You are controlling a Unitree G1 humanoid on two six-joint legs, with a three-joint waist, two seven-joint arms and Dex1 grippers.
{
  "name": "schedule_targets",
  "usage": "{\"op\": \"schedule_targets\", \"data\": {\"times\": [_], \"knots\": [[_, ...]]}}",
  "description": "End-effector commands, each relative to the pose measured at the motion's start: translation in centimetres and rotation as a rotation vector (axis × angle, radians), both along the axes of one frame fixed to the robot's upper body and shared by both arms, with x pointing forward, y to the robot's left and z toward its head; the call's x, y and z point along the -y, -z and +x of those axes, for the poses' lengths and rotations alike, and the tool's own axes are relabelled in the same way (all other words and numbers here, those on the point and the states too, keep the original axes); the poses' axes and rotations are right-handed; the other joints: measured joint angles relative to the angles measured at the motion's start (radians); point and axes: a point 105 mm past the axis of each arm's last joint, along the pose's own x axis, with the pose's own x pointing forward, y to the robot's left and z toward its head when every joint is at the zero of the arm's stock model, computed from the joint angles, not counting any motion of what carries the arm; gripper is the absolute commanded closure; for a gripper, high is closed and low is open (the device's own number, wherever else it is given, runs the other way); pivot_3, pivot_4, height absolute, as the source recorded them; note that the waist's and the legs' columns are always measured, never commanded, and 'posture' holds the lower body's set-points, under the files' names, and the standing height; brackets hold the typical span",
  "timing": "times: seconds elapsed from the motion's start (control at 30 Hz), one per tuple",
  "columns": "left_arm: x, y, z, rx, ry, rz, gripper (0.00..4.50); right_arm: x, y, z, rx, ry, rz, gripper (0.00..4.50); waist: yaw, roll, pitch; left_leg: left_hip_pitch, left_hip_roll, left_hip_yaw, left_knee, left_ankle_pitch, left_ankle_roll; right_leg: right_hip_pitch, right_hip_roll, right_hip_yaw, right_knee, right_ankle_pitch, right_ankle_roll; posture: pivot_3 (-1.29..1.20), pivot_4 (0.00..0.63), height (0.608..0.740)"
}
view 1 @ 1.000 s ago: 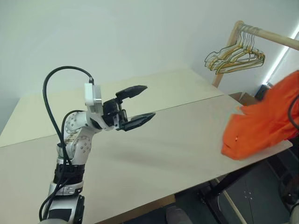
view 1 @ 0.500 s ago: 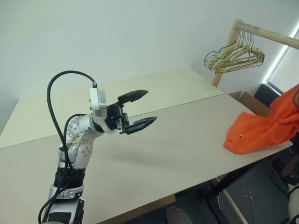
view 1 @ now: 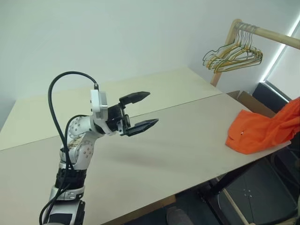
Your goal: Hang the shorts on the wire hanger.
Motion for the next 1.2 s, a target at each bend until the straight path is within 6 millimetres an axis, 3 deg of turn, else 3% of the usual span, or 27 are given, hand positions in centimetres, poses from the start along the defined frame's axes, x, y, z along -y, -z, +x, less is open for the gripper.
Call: {"op": "schedule_targets", "data": {"times": [0.03, 0.33, 0.53, 0.77, 1.1, 1.2], "knots": [[-0.1, -1.1, -0.6, 0.061, 0.005, -0.028, 0.01, 0.0, -1.3, 0.4, 0.042, 0.008, -0.025, 4.50, 0.003, 0.000, 0.000, 0.000, 0.000, 0.000, 0.000, 0.000, 0.000, 0.000, 0.000, 0.000, 0.000, 0.000, 0.000, -0.19, 0.000, 0.740], [-0.1, -1.4, -0.7, 0.072, 0.000, -0.057, 0.01, -0.2, -0.2, 0.6, -0.041, 0.001, -0.077, 4.50, 0.006, -0.001, 0.000, 0.000, 0.000, 0.002, 0.000, 0.000, 0.000, 0.000, 0.000, 0.001, 0.000, 0.001, 0.000, -0.17, 0.000, 0.740], [0.0, -1.4, -0.8, 0.074, -0.004, -0.059, 0.00, 0.0, -0.3, 0.3, -0.091, 0.023, -0.128, 2.53, 0.007, -0.001, 0.000, 0.000, 0.000, 0.002, 0.000, 0.000, 0.000, 0.000, 0.000, 0.001, -0.001, 0.001, 0.001, -0.17, 0.000, 0.740], [-0.1, -1.2, -0.8, 0.073, -0.009, -0.054, 0.00, 0.7, -2.9, -0.5, -0.132, 0.147, -0.304, 0.09, 0.009, -0.001, 0.000, 0.000, 0.000, 0.001, 0.000, 0.000, 0.000, 0.000, 0.000, 0.002, 0.000, 0.001, 0.001, -0.17, 0.000, 0.740], [-0.1, -1.3, -0.6, 0.077, -0.002, -0.047, 0.00, -1.8, -4.8, -0.5, -0.144, 0.184, -0.425, 0.04, 0.010, 0.000, 0.000, 0.000, 0.001, 0.001, 0.000, 0.000, 0.000, 0.000, 0.000, 0.002, 0.000, 0.001, 0.001, -0.19, 0.000, 0.740], [-0.1, -1.3, -0.6, 0.078, 0.000, -0.048, 0.00, -2.7, -6.3, -0.7, -0.110, 0.192, -0.540, 0.04, 0.010, 0.000, 0.000, 0.000, 0.000, 0.001, 0.000, 0.000, 0.000, -0.001, 0.000, 0.002, 0.000, 0.001, 0.001, -0.19, 0.000, 0.740]]}}
